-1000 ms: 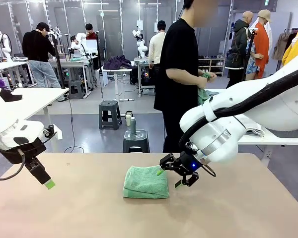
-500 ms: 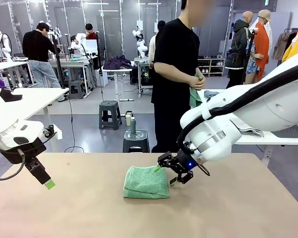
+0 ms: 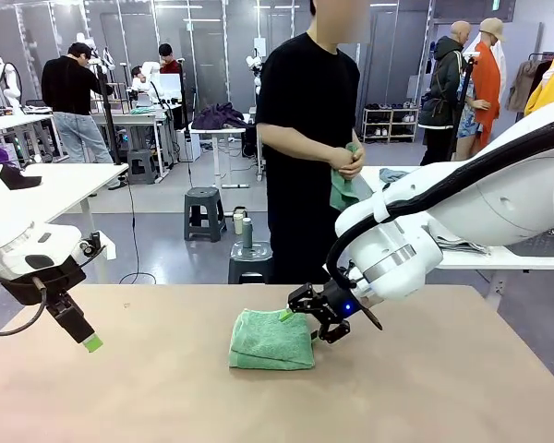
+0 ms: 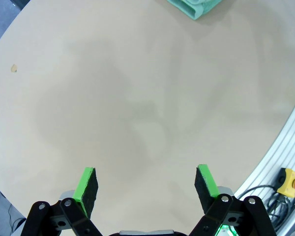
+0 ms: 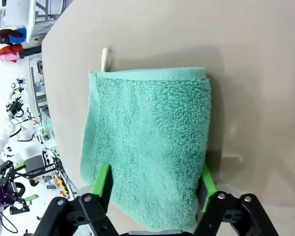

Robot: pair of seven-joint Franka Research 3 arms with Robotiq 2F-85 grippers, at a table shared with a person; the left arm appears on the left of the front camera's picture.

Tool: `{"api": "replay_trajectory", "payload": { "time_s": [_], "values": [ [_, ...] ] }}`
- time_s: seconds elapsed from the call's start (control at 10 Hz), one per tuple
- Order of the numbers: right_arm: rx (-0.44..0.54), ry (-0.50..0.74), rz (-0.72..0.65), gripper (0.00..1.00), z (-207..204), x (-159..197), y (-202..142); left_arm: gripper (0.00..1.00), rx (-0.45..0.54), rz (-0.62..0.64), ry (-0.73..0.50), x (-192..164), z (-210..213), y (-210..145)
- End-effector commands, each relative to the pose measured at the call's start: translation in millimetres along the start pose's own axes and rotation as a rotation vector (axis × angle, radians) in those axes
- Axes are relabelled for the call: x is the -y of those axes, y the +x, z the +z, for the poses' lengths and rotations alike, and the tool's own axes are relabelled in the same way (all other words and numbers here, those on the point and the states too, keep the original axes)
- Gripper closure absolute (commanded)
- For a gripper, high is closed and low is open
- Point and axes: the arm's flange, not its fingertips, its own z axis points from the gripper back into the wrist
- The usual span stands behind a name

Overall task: Fold the towels and place them in the basket.
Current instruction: Place the folded Towel with hook on the right side of the table.

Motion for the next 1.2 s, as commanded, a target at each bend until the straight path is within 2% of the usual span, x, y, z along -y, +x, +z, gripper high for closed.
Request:
{"api": "replay_trajectory", "payload": {
  "time_s": [0.0, 0.1, 0.3, 0.4, 0.5, 0.8, 0.9, 1.1],
  "values": [
    [0.011, 0.045, 0.016, 0.94, -6.5, 1.0, 4.0, 0.0, -0.009, 0.014, 0.016, 1.6, -0.9, 0.5],
    [0.009, 0.043, 0.014, 1.0, -6.0, 0.8, 3.7, 0.0, -0.009, 0.014, 0.016, 1.6, -0.9, 0.5],
    [0.008, 0.047, 0.012, 1.0, -5.1, -0.3, 3.4, 0.0, -0.009, 0.014, 0.016, 1.6, -0.9, 0.5],
    [0.008, 0.043, 0.014, 0.97, -4.5, -1.9, 3.3, 0.0, -0.009, 0.014, 0.016, 1.6, -0.9, 0.5],
    [0.006, 0.041, 0.017, 1.0, -6.1, -2.5, 2.6, 0.0, -0.009, 0.014, 0.016, 1.6, -0.9, 0.5],
    [0.001, 0.053, 0.026, 1.0, -5.8, -6.5, -1.5, 0.0, -0.009, 0.014, 0.016, 1.6, -0.9, 0.5],
    [-0.003, 0.016, -0.002, 1.0, -2.3, -3.9, 2.0, 0.0, -0.009, 0.014, 0.016, 1.6, -0.9, 0.5],
    [-0.003, 0.016, -0.002, 1.0, -2.3, -3.9, 2.0, 0.0, -0.009, 0.014, 0.016, 1.6, -0.9, 0.5]
  ]
}}
